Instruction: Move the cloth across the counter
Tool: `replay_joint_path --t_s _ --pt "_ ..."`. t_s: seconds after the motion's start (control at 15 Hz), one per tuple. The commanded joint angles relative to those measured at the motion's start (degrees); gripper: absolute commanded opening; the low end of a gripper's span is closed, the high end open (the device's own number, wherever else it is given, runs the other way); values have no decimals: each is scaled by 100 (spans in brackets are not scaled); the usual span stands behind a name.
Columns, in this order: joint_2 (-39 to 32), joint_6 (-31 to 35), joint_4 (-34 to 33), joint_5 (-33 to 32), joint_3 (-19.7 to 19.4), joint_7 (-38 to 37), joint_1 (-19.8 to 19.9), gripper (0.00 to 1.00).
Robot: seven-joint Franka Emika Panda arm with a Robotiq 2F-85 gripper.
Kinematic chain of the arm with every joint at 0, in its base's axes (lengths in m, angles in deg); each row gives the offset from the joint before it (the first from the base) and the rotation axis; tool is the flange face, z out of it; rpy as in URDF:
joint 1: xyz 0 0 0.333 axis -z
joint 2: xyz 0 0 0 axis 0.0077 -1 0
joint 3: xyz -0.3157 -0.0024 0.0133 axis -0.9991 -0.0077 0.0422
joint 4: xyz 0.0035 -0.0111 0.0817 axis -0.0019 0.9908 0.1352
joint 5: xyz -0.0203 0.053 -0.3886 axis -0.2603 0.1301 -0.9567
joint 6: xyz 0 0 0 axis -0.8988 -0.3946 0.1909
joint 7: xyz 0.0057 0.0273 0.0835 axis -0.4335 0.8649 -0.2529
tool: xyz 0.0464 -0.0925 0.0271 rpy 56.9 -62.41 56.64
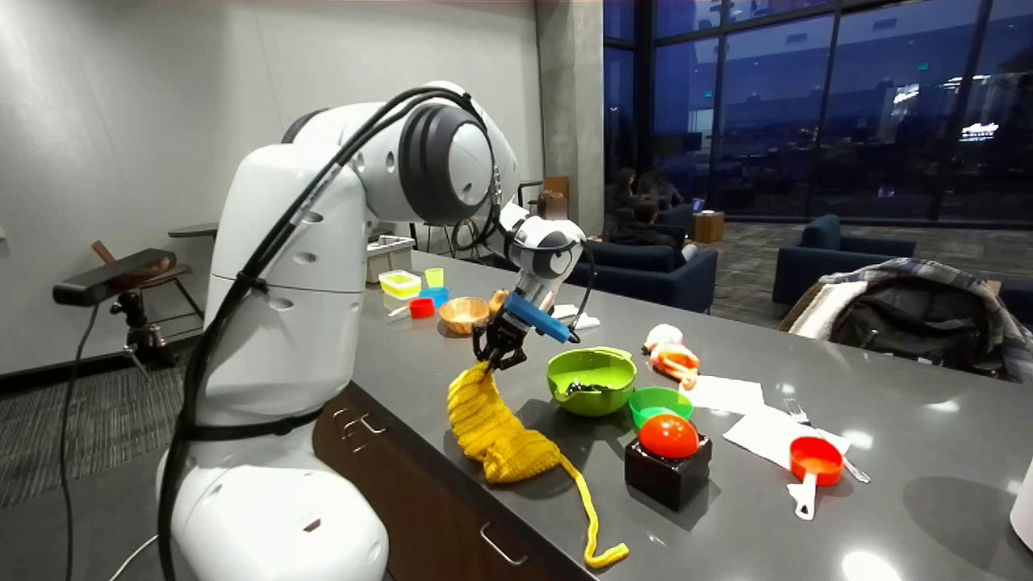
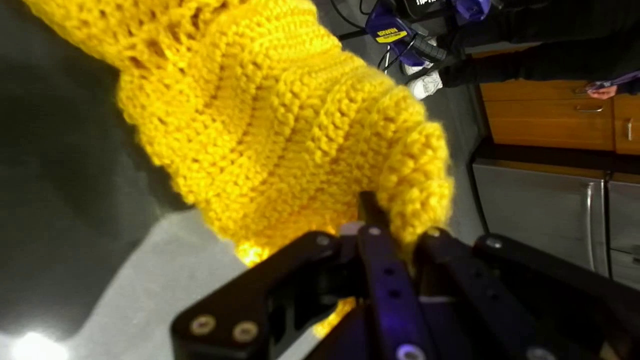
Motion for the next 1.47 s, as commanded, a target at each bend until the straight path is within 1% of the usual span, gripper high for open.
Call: replay_joint_path --t_s 0.0,0.07,0.2,0.27,0.4,0.6,0.73,0.93,1.27,1.4 --pt "-233 46 -215 34 103 39 44 40" --pt "-260 52 -239 14 111 29 53 47" --pt "-265 68 -250 -29 106 0 58 59" --pt "-218 83 -231 -90 95 -26 50 67" --pt "-93 142 -158 -230 49 -98 61 81" --pt "226 383 93 -446 -67 -177 150 99" --pt "519 769 434 -698 -206 -371 221 100" --pt "987 1458 1125 -982 -414 -690 386 100" --pt "1737 2660 2428 -1134 -746 -1389 645 100" --pt "2053 3008 2917 -1227 -854 -1756 704 100"
